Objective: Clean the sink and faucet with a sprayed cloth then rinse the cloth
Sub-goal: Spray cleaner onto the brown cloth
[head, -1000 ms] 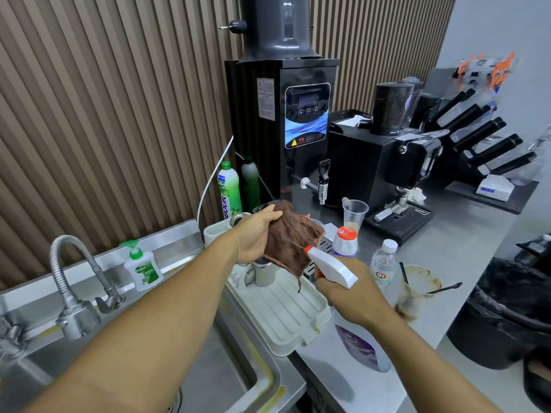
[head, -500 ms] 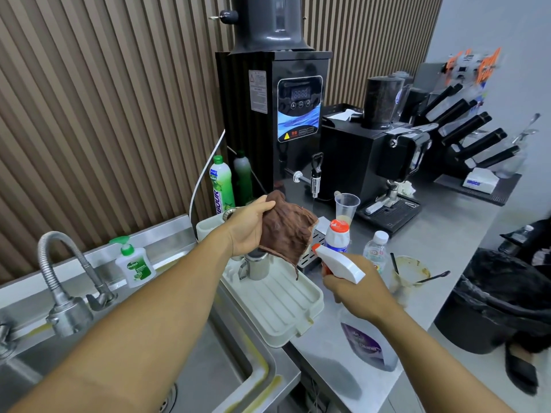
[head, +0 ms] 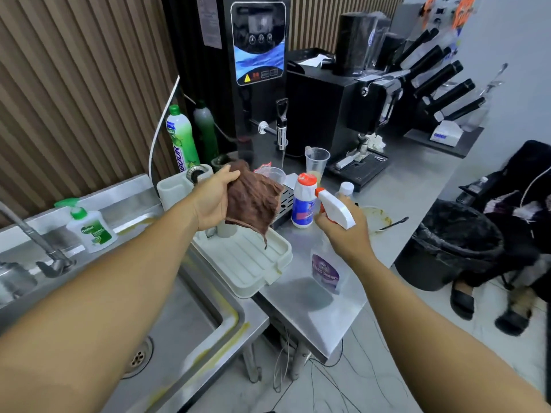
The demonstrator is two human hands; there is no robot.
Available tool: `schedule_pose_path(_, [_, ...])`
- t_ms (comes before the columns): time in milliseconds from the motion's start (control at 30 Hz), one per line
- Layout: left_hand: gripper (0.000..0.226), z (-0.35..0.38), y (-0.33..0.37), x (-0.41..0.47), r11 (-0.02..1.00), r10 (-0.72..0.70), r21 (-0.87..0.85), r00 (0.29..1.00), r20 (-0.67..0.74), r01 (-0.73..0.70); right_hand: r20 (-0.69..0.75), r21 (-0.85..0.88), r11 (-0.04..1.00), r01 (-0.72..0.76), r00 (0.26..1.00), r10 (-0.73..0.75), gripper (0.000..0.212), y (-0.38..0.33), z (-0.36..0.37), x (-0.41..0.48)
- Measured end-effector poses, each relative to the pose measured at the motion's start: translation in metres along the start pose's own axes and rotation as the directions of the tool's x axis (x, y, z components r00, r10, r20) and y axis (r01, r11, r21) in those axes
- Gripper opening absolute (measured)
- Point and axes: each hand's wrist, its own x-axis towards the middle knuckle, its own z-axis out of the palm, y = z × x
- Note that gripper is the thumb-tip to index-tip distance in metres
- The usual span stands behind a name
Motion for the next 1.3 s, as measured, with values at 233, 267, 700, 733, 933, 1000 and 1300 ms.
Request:
schedule_pose_path(233, [0.046,-0.004,-0.016,-0.007,0.999,-0.033,-0.024,0.997,-0.063,0.032,-0.014,0.222,0.959,-0.174,0.983,0.181,0.023,0.02,0.002,0.009])
schedule_pose_path(267, [0.051,-0.006,-0.016,-0.009,0.999,-0.03,-0.024,0.996,-0.082,0.028,-0.013,0.239,0.954,-0.18,0.982,0.189,0.024,0.021,0.003,0.011])
schedule_pose_path(700, [0.026,0.007,-0.023,-0.028,0.998,0.019,-0.052,0.984,-0.179,-0.029,0.113,0.13,0.975,-0.182,0.979,0.168,0.046,0.049,-0.005,0.002])
schedule_pose_path(733, [0.026,0.008,-0.024,-0.029,0.997,0.017,-0.066,0.983,-0.182,-0.03,0.121,0.103,0.981,-0.167,0.981,0.155,0.044,0.053,-0.007,0.0])
schedule_pose_path(933, [0.028,0.019,-0.032,-0.032,0.992,0.011,-0.122,0.981,-0.195,-0.035,-0.004,-0.097,0.99,-0.1,0.995,0.1,0.04,0.057,-0.015,-0.024])
schedule_pose_path(1000, [0.028,0.02,-0.035,-0.033,0.991,0.014,-0.128,0.98,-0.199,-0.04,-0.162,-0.145,0.988,-0.058,0.986,0.034,0.032,0.059,-0.014,-0.039])
schedule_pose_path(1300, [0.029,0.023,-0.037,-0.071,0.981,0.056,-0.17,0.978,-0.201,-0.091,0.28,0.156,0.944,-0.289,0.93,0.239,0.03,-0.038,0.035,-0.058])
